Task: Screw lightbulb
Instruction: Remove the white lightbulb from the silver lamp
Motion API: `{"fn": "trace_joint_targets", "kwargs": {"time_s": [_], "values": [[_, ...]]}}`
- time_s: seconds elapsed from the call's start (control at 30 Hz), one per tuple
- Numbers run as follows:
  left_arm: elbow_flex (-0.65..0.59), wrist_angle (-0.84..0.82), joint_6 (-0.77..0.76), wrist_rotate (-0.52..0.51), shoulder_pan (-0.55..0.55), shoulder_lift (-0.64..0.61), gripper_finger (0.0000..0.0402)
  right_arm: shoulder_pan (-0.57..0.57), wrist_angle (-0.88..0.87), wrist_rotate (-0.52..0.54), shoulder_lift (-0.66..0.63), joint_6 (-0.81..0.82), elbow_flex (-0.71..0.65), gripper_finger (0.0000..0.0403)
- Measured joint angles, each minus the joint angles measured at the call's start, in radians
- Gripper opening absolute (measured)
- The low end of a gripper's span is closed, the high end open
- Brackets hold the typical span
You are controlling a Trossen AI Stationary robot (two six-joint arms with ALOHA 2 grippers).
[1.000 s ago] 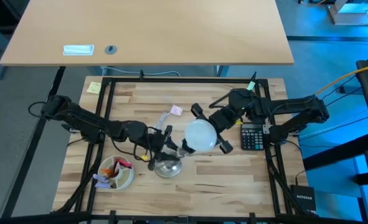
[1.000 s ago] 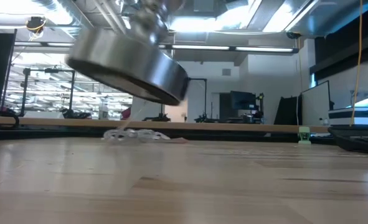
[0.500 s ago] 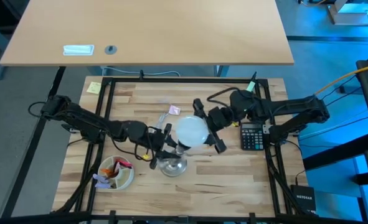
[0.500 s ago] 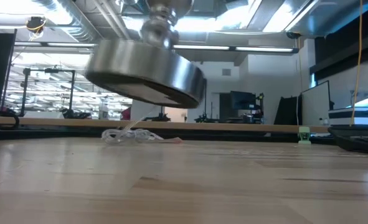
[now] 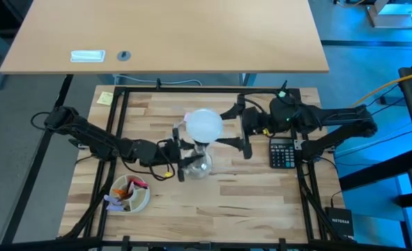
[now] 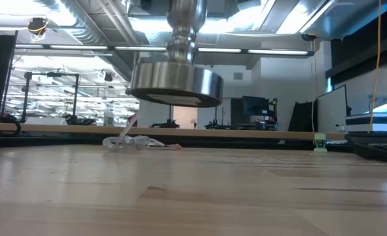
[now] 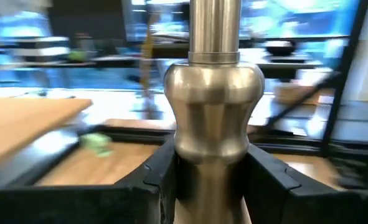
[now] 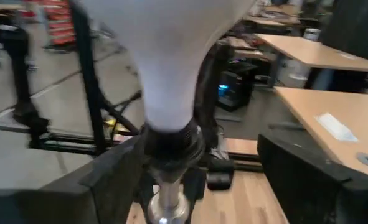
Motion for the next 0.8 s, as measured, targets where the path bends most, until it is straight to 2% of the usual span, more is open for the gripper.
{"fn": "trace_joint_targets", "kwargs": {"time_s": [0.17, 0.27, 0.33, 0.5, 0.8], "values": [[0.025, -0.012, 0.069, -0.266, -0.044, 0.005, 0.0123, 0.049, 0.074, 0.202, 0.032, -0.054, 0.0, 0.0294], [0.037, -0.007, 0.072, -0.431, -0.064, 0.009, 0.0123, 0.073, 0.177, 0.241, 0.062, -0.091, 0.0, 0.029], [0.038, -0.006, 0.072, -0.501, -0.074, 0.01, 0.0123, 0.081, 0.24, 0.267, 0.081, -0.105, -0.001, 0.0289], [0.038, 0.0, 0.06, -0.563, -0.074, 0.01, 0.0123, 0.071, 0.347, 0.398, 0.138, -0.116, -0.002, 0.0288], [0.039, 0.001, 0.063, -0.576, -0.074, 0.011, 0.0123, 0.021, 0.543, 0.395, 0.22, -0.116, -0.002, 0.0288]]}}
